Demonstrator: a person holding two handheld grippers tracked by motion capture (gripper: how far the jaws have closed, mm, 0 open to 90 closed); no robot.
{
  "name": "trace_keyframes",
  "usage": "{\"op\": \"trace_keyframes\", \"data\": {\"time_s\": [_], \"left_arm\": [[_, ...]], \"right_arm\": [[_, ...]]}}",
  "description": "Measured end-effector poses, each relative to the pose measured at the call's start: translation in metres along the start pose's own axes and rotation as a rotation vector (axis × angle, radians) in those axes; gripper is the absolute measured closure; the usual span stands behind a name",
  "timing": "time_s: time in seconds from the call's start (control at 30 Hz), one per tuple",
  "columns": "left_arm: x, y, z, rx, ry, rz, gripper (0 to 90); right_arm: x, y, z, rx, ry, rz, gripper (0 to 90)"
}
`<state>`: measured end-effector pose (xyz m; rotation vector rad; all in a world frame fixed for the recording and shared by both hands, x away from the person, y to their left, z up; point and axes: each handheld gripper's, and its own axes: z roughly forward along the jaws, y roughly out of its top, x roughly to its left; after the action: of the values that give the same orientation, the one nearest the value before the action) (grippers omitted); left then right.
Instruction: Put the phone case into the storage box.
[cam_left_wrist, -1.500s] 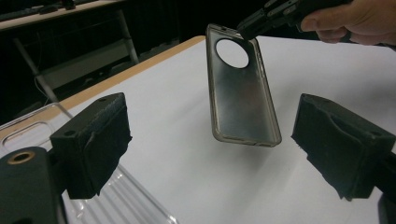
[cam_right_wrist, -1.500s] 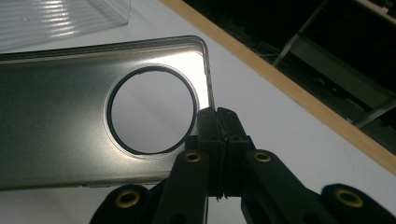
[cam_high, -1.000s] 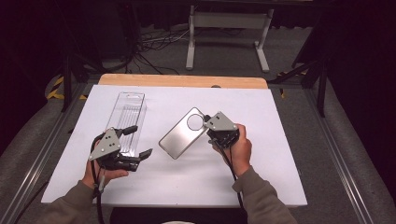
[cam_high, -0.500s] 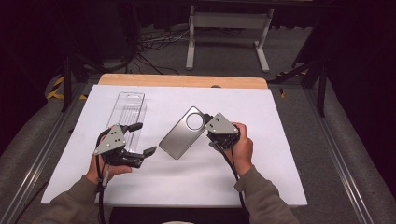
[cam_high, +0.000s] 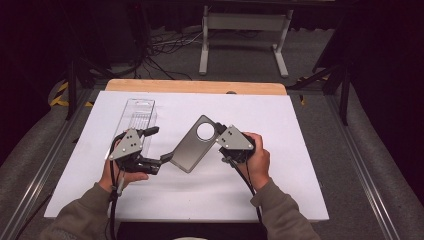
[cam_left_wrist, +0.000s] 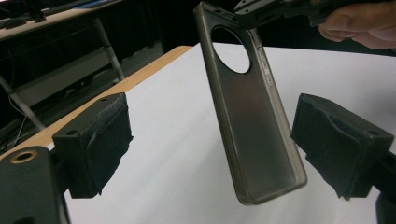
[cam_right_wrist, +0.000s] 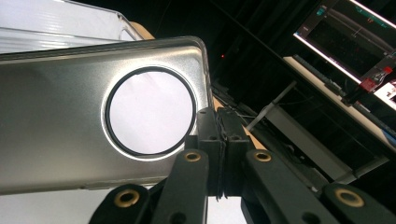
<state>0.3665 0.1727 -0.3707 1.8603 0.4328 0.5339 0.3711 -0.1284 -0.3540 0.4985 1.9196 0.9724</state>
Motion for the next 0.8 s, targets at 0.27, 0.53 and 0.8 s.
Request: {"op": "trace_keyframes", "data": {"time_s": [0.27, 0.53, 0.8], "left_arm": [[-0.001, 0.004, 0.008, 0.005, -0.003, 0.001, 13.0], [0.001, 0.011, 0.014, 0.003, -0.008, 0.008, 13.6], [-0.001, 0.015, 0.025, 0.012, -0.022, 0.010, 13.8]], "right_arm": [[0.001, 0.000, -0.005, -0.018, 0.002, -0.027, 89.7], [0.003, 0.000, -0.010, -0.034, -0.001, -0.057, 89.7], [0.005, 0.000, -0.015, -0.045, 0.005, -0.083, 89.7]]}}
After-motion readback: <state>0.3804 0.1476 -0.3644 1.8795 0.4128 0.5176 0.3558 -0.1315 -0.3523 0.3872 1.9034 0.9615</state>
